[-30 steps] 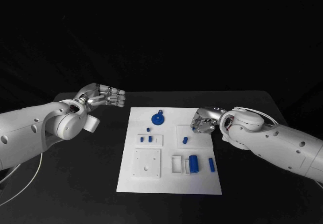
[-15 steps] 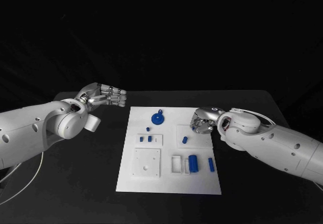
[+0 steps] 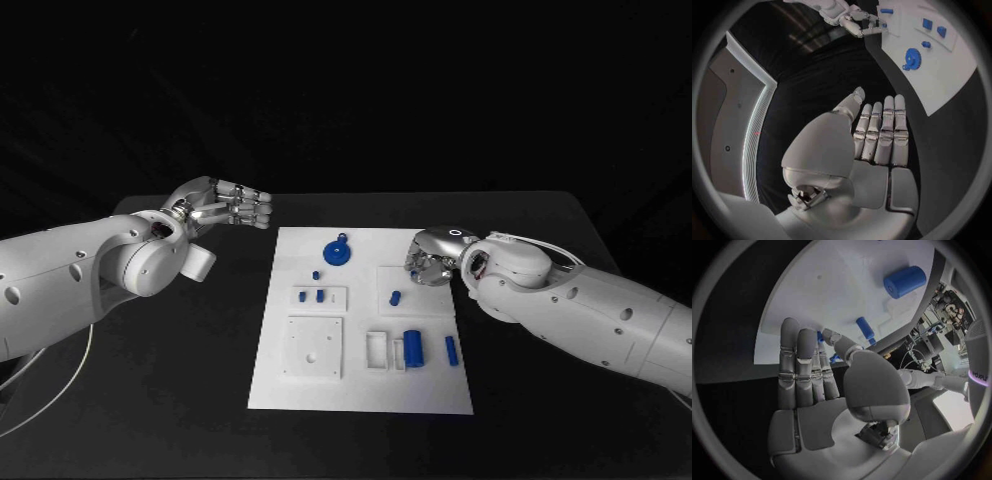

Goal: Assemble the parts on the task board

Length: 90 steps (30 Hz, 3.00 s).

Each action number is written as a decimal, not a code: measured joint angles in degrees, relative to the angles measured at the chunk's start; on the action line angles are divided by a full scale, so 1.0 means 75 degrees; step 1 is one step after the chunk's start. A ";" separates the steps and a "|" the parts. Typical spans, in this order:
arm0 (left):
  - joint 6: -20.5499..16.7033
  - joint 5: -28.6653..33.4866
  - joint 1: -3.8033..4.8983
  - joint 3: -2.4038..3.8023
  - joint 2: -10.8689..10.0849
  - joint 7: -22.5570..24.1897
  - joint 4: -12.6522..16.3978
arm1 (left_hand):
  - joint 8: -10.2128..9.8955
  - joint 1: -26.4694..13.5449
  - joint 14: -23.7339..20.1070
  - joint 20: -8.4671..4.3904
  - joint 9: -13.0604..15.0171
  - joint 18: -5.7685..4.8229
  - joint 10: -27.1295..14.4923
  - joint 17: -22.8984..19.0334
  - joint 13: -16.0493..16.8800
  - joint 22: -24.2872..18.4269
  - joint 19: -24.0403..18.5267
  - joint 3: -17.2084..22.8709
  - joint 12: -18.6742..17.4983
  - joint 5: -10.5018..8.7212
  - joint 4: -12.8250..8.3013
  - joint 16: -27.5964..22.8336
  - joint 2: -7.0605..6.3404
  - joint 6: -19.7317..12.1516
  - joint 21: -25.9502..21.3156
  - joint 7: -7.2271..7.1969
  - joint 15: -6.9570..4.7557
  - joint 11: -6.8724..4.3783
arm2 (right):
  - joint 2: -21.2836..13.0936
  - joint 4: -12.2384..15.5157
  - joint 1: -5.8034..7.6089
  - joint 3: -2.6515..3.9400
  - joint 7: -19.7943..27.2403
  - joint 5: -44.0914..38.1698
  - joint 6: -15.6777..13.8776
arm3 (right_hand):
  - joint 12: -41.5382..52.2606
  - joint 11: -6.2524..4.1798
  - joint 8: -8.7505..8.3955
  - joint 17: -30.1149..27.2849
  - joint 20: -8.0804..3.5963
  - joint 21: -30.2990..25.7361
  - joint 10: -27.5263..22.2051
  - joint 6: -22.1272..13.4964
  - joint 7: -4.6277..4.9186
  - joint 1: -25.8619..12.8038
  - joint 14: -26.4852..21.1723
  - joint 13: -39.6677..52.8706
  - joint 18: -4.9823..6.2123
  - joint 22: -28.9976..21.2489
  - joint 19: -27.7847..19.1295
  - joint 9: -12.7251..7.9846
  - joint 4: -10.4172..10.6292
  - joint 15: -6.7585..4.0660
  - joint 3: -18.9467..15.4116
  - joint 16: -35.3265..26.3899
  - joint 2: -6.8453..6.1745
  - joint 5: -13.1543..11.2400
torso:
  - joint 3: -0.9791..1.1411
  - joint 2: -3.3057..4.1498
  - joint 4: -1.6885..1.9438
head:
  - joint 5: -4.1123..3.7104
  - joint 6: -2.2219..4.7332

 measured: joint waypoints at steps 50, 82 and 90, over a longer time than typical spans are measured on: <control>-0.0106 -0.0220 0.0000 0.0000 -0.0025 -0.0056 -0.0046 | 0.0000 0.0031 0.0126 0.0001 0.0000 0.0000 -0.0171 0.0008 0.0000 0.0175 0.0055 -0.0010 0.0000 0.0090 -0.0053 0.0000 0.0091 -0.0067 0.0070 0.0123 -0.0014 0.0048 | 0.0018 0.0158 -0.0209 0.0113 -0.0369 -0.0173 -0.0477 | -0.0081 -0.0246 -0.0044 0.0135 -0.0133 -0.0101 0.0734 0.0787 -0.0190 -0.0041 0.0067 -0.0050 -0.0105 0.0785 0.0136 0.0044 0.0135 -0.0150 0.1110 0.0037 0.0000 -0.0575 | 0.0000 0.0001 -0.0005 | -0.0001 0.0006; -0.0221 -0.0215 0.0001 0.0001 0.0155 -0.0059 -0.0236 | 0.0000 0.0031 0.0126 0.0001 0.0000 0.0000 -0.0170 0.0007 0.0000 0.0208 0.0054 -0.0010 0.0000 0.0089 -0.0053 0.0000 0.0091 -0.0151 0.0070 0.0123 -0.0013 0.0048 | 0.0065 0.0808 -0.0216 0.0898 0.0216 0.1551 0.0061 | -0.0062 -0.0230 -0.0040 0.0190 -0.0163 -0.0330 0.0717 0.0781 -0.0214 0.0018 0.0000 -0.0027 -0.0096 0.1076 0.0166 0.0049 0.0144 -0.0187 0.0925 0.0036 0.0058 -0.0334 | -0.0004 -0.0018 0.0003 | 0.0346 -0.0012; -0.0286 -0.0204 0.0001 0.0000 0.0338 -0.0051 -0.0313 | 0.0000 0.0031 0.0126 0.0001 0.0000 0.0000 -0.0170 0.0007 0.0000 0.0207 0.0054 -0.0010 0.0000 0.0089 -0.0053 0.0000 0.0090 -0.0151 0.0069 0.0123 -0.0014 0.0048 | 0.0474 0.1207 -0.0230 0.0828 0.0357 0.1577 0.0007 | -0.0068 -0.0230 -0.0044 0.0190 -0.0162 -0.0329 0.0717 0.0775 -0.0209 0.0021 0.0001 -0.0027 -0.0095 0.1091 0.0165 0.0048 0.0137 -0.0185 0.0917 0.0036 0.0061 -0.0323 | -0.0014 -0.0038 0.0005 | 0.0702 -0.0012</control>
